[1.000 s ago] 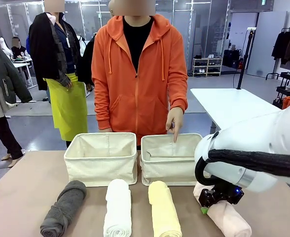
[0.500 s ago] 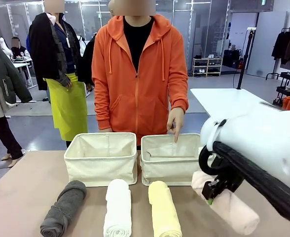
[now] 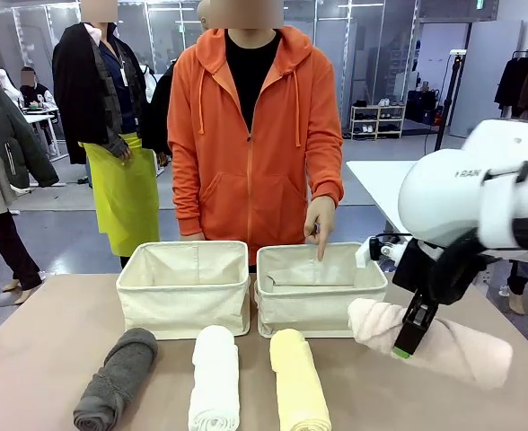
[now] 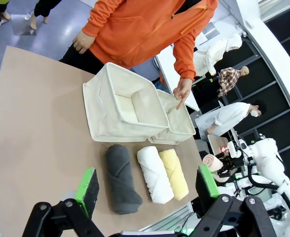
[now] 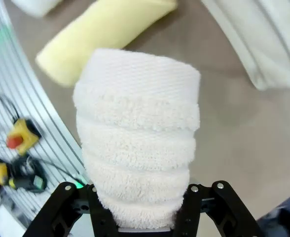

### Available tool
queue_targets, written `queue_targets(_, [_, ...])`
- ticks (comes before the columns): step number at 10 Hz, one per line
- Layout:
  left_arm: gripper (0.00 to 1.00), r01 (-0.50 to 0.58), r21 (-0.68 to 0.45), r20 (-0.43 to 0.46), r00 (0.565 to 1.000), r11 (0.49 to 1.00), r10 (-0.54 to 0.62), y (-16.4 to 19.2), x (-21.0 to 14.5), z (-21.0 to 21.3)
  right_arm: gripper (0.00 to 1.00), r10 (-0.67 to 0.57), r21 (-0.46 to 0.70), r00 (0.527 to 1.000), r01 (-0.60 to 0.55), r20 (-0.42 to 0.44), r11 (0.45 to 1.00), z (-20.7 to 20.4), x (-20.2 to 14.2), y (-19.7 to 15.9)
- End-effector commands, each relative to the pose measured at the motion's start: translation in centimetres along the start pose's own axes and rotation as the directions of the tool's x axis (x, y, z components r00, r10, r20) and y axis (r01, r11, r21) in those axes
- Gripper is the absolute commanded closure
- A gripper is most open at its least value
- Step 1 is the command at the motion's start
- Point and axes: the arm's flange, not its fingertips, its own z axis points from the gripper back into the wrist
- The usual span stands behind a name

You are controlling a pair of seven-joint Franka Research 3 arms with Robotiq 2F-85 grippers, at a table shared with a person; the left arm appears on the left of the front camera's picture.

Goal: Divide the towels into two baskets.
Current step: Pick up one hotel-folded towel and place it in the Fabric basket indicated by the person.

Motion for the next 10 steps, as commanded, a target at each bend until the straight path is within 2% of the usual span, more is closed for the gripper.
queue_targets(1, [0.0,0.012,-0.02,0.009,1.0,1.0,-0.012,0.0,0.1,0.2,0.68,0.2,0.017,0.98,-0.2,0.019,0.98,1.1,1.1,0.9])
queue_targets(2, [0.0,0.012,-0.02,0.009,1.0,1.0,-0.012,0.0,0.1,0.2,0.68,0.261,0.027,0.965,-0.261,0.027,0.965,0.9,1.3,1.6])
queue_targets(4, [0.0,0.012,-0.02,0.009,1.0,1.0,-0.012,0.0,0.1,0.2,0.68,0.351,-0.033,0.936,-0.35,0.013,0.936,0.5,0.4,2.7])
queue_targets(5, [0.0,0.012,-0.02,0.009,1.0,1.0,-0.012,0.0,0.1,0.2,0.68,0.252,0.019,0.968,-0.252,-0.007,0.968,0.3,1.9,2.0])
queue_targets(8, [0.0,0.012,-0.02,0.009,1.0,1.0,-0.012,0.0,0.1,0.2,0.68,0.252,0.019,0.968,-0.252,-0.007,0.968,0.3,1.9,2.0])
queue_targets(9, [0.0,0.012,-0.02,0.009,1.0,1.0,-0.012,0.0,0.1,0.2,0.68,0.285,0.029,0.959,-0.285,0.001,0.958,0.2,1.5,2.1])
queue_targets(10, [0.0,0.012,-0.02,0.009,1.0,1.0,-0.012,0.0,0.1,0.2,0.68,0.379,-0.016,0.925,-0.379,0.011,0.925,1.4,2.8,1.4])
